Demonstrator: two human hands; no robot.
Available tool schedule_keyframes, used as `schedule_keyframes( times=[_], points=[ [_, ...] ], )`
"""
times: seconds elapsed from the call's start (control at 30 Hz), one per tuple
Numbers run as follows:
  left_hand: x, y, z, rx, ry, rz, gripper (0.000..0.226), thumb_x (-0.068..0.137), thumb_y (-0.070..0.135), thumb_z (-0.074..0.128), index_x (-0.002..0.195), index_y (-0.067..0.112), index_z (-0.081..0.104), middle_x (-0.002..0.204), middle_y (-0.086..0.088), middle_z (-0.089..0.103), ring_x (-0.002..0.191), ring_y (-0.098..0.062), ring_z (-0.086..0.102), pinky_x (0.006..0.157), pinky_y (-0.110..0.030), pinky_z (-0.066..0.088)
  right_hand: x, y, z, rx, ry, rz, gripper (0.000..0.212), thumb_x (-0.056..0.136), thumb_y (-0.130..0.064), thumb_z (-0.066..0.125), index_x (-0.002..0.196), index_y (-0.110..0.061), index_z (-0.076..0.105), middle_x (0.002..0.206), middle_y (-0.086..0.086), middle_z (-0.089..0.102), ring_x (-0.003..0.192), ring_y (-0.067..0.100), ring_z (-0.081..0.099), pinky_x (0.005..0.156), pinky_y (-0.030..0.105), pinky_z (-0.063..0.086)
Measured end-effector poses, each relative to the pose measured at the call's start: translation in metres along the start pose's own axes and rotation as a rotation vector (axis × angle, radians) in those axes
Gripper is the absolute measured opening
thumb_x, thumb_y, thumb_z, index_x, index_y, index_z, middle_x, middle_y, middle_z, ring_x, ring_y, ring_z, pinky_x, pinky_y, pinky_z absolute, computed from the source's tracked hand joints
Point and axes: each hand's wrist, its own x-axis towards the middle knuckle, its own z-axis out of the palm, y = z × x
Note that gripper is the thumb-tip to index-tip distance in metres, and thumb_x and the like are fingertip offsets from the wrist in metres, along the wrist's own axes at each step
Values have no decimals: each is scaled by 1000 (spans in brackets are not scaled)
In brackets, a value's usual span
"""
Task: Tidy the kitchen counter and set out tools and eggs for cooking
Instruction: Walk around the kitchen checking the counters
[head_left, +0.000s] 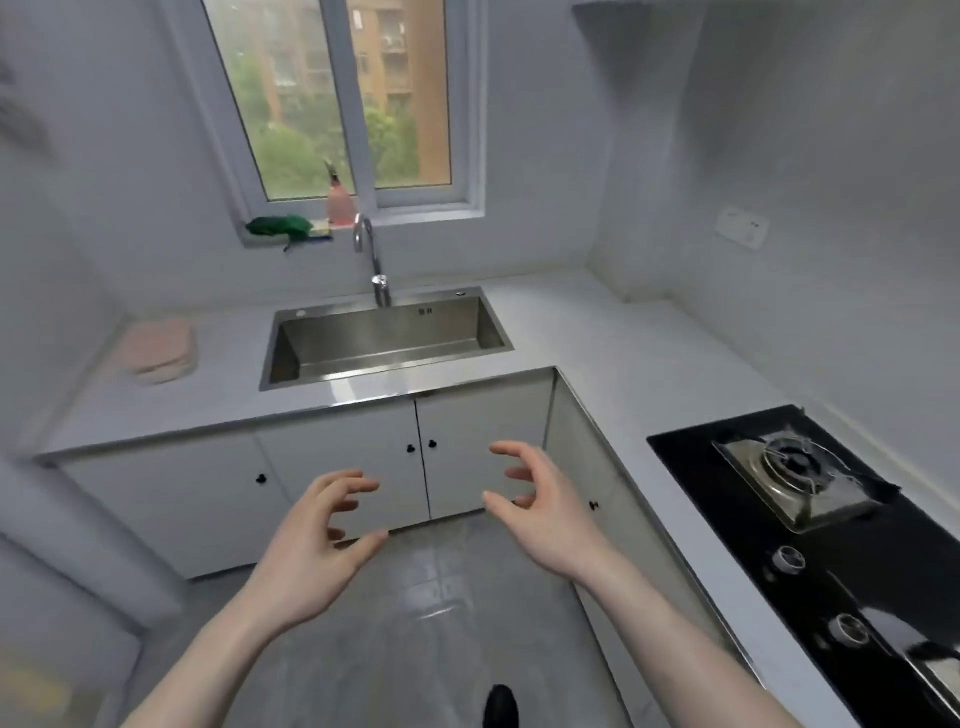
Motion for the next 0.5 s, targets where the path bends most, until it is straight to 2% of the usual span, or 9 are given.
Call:
schedule_keyframes(
  times=[0.1, 0.17, 0.37, 0.5],
  points=[
    [9, -26, -24, 18, 67, -73, 43, 84, 33, 80, 120, 44, 59, 133, 35, 44, 114, 5, 57, 82, -17, 49, 45, -10, 31, -3, -90, -47, 43, 89, -32, 68, 127, -45, 53, 129, -31, 49, 120, -8, 49, 93, 21, 50],
    [21, -44, -39, 27, 113, -114, 43, 84, 33, 80, 120, 44, 59, 133, 35, 44, 113, 7, 56, 82, -16, 49, 79, -16, 53, -6, -160, -69, 43, 89, -31, 68, 127, -45, 53, 129, -30, 49, 121, -6, 49, 93, 23, 51],
    [83, -83, -77, 65, 181, -214, 46, 84, 29, 80, 123, 41, 59, 136, 25, 48, 114, 4, 56, 83, -17, 49, 168, -24, 95, -16, -339, -94, 43, 91, -34, 66, 130, -45, 51, 132, -27, 46, 119, -5, 50, 92, 18, 48],
    [142, -109, -104, 77, 224, -266, 45, 84, 29, 79, 124, 40, 60, 136, 22, 49, 112, 4, 57, 85, -19, 49, 233, -36, 111, -10, -422, -68, 42, 91, -37, 65, 129, -49, 50, 124, -28, 48, 110, -2, 55, 78, 14, 45]
  ],
)
